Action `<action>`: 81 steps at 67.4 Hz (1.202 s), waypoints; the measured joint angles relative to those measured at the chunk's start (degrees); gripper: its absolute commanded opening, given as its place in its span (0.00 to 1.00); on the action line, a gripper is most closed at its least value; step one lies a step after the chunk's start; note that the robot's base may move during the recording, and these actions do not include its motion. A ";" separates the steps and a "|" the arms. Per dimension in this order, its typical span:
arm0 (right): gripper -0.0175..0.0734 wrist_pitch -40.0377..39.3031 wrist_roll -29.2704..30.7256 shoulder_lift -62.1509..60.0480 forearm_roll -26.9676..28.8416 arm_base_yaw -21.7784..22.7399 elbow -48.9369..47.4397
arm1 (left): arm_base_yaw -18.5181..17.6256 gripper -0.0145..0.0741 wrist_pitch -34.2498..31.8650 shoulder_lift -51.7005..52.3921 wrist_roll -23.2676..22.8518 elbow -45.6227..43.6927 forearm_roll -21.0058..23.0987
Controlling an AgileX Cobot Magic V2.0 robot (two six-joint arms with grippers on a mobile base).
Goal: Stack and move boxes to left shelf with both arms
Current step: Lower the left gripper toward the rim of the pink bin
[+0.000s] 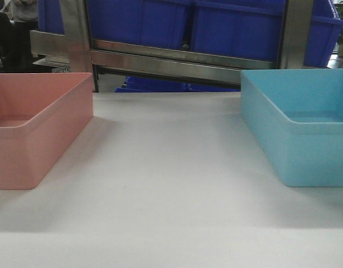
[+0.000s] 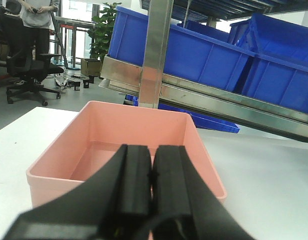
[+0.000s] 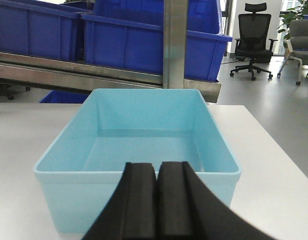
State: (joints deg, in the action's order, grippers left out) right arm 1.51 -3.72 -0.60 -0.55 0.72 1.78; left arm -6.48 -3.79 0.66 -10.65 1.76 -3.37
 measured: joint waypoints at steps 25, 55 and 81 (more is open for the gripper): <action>0.25 0.00 0.00 0.00 0.00 0.00 0.00 | 0.00 0.15 -0.11 0.00 0.00 0.00 0.00; 0.25 0.00 0.00 0.00 0.00 0.00 0.00 | 0.00 0.31 15.02 -14.28 0.32 -22.97 -11.30; 0.25 0.00 0.00 0.00 0.00 0.00 0.00 | 0.00 0.74 34.74 -50.47 0.55 -50.63 -8.91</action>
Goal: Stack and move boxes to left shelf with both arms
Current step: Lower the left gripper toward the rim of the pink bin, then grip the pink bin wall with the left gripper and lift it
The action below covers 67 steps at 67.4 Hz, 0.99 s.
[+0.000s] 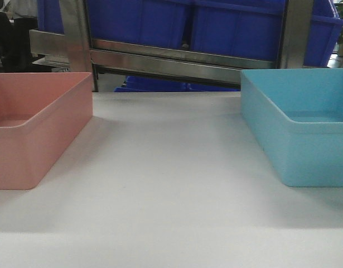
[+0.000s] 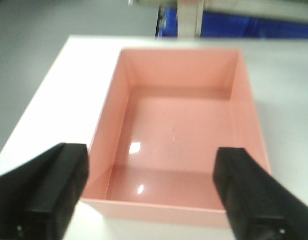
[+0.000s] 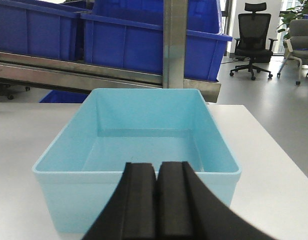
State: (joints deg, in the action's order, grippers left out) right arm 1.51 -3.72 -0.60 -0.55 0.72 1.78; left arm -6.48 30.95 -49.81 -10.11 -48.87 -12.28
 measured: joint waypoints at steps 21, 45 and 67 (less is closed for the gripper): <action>0.25 0.00 0.00 0.00 0.00 0.00 0.00 | 9.38 0.75 17.40 -26.14 11.11 -24.94 8.40; 0.25 0.00 0.00 0.00 0.00 0.00 0.00 | 18.93 0.74 21.99 -49.70 25.97 -40.76 21.06; 0.25 0.00 0.00 0.00 0.00 0.00 0.00 | 18.93 0.74 18.16 -62.90 26.52 -41.62 20.95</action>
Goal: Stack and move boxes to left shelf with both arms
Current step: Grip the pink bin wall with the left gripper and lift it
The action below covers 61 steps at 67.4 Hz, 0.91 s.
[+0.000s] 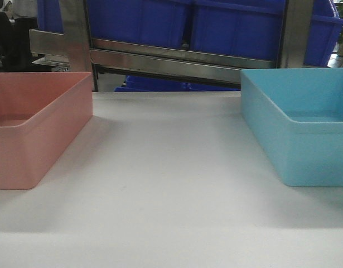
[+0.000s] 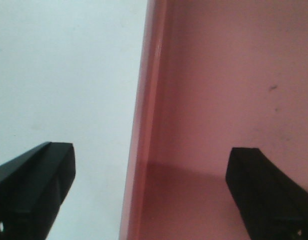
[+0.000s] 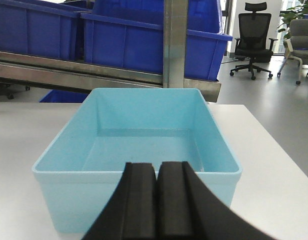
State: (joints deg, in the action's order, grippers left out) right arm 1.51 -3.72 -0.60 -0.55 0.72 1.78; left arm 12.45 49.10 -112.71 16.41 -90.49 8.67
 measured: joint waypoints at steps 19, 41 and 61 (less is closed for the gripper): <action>0.25 0.00 0.00 0.00 0.00 0.00 0.00 | 0.00 0.61 -2.42 -5.91 0.00 -0.06 -0.94; 0.25 0.00 0.00 0.00 0.00 0.00 0.00 | 0.00 0.15 -2.66 -6.02 -0.10 -0.21 -0.96; 0.25 0.00 0.00 0.00 0.00 0.00 0.00 | 0.00 0.15 0.70 -6.02 0.36 -2.21 -0.49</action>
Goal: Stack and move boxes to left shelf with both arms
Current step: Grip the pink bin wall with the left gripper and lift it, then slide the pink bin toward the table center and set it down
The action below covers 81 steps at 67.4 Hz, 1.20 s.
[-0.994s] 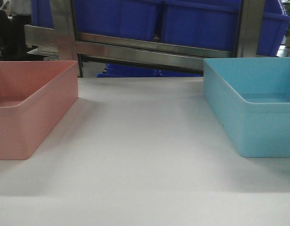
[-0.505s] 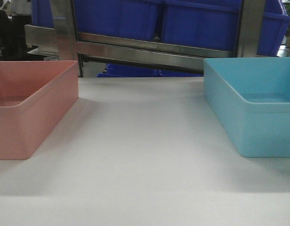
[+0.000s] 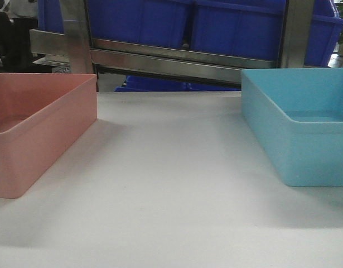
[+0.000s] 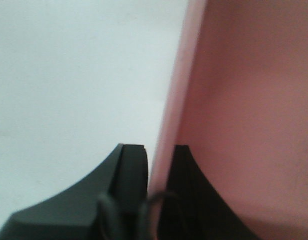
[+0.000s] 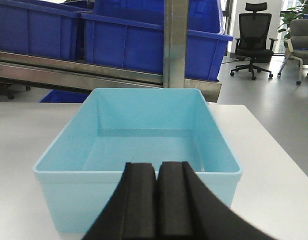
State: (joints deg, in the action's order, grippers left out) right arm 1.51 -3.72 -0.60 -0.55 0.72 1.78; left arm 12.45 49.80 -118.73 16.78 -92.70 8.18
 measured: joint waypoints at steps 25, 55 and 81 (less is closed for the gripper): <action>0.25 0.00 0.00 0.00 0.00 0.00 0.00 | -1.72 0.15 10.47 8.40 -12.84 -2.57 1.66; 0.25 0.00 0.00 0.00 0.00 0.00 0.00 | -17.40 0.15 10.88 11.25 -29.06 1.79 2.96; 0.25 0.00 0.00 0.00 0.00 0.00 0.00 | -31.95 0.15 -0.80 11.25 -38.63 11.99 -1.91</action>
State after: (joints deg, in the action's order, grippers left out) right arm 1.51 -3.72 -0.60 -0.55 0.72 1.78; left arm -19.49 49.00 -107.48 -21.86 -80.71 6.27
